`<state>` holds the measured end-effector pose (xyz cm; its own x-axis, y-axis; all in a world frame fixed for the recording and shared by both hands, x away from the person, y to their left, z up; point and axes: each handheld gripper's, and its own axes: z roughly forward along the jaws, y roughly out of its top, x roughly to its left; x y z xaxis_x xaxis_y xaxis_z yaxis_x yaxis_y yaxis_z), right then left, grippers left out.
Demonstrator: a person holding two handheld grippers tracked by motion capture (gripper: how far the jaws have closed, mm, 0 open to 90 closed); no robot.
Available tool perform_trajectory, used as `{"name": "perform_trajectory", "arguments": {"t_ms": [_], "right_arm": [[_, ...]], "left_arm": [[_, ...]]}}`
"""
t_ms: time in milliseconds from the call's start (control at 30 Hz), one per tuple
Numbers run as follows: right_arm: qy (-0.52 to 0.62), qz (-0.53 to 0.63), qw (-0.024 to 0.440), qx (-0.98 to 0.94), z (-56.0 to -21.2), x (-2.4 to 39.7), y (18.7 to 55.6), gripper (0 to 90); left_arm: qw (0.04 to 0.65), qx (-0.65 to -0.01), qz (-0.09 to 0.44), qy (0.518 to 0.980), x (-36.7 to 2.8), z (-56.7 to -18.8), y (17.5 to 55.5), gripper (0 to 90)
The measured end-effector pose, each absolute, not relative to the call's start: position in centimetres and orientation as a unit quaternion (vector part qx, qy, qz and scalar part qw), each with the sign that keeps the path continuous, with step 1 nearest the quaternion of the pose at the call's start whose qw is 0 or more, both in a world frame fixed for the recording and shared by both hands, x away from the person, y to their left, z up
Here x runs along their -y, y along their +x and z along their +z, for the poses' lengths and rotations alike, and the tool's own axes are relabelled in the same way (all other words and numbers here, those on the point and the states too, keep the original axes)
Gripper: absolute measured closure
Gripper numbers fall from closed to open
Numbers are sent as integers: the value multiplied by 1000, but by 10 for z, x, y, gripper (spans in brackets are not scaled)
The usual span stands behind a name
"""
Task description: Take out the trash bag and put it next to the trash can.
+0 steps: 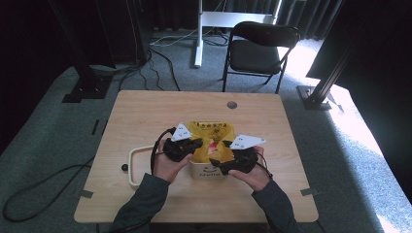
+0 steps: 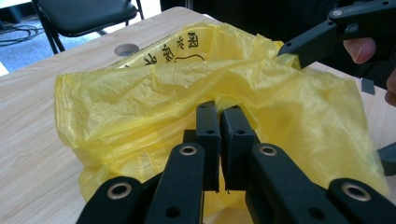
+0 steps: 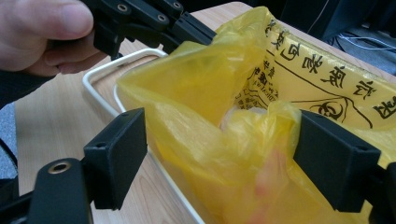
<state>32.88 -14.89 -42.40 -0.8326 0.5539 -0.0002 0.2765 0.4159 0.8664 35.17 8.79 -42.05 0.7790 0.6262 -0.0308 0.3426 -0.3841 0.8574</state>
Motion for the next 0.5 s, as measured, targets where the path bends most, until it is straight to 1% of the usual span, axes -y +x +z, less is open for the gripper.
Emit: {"name": "perform_trajectory", "arguments": {"t_ms": [33,100,133,267,300,367,433,467,500], "right_arm": [[252,476,149,-829,-424,147,329,203],[249,469,160,-832,-423,144,328,269],[248,465,164,-834,-423,142,329,317],[250,448,180,-839,-421,137,330,558],[251,448,180,-839,-421,138,330,599],[252,448,179,-839,-421,140,330,645],[252,447,178,-840,-421,142,329,660],[252,448,177,-839,-420,143,329,644],[253,450,175,-838,-420,144,329,597]], "left_arm": [[470,-295,150,818,-87,-420,352,873],[469,-294,150,819,-86,-420,352,872],[470,-293,151,819,-86,-420,351,871],[470,-291,150,820,-85,-421,351,864],[470,-290,149,820,-86,-421,351,863],[469,-289,150,821,-85,-421,350,859],[470,-290,150,820,-85,-421,350,856],[471,-290,150,820,-85,-421,350,856],[471,-290,151,820,-85,-421,350,856]]}}
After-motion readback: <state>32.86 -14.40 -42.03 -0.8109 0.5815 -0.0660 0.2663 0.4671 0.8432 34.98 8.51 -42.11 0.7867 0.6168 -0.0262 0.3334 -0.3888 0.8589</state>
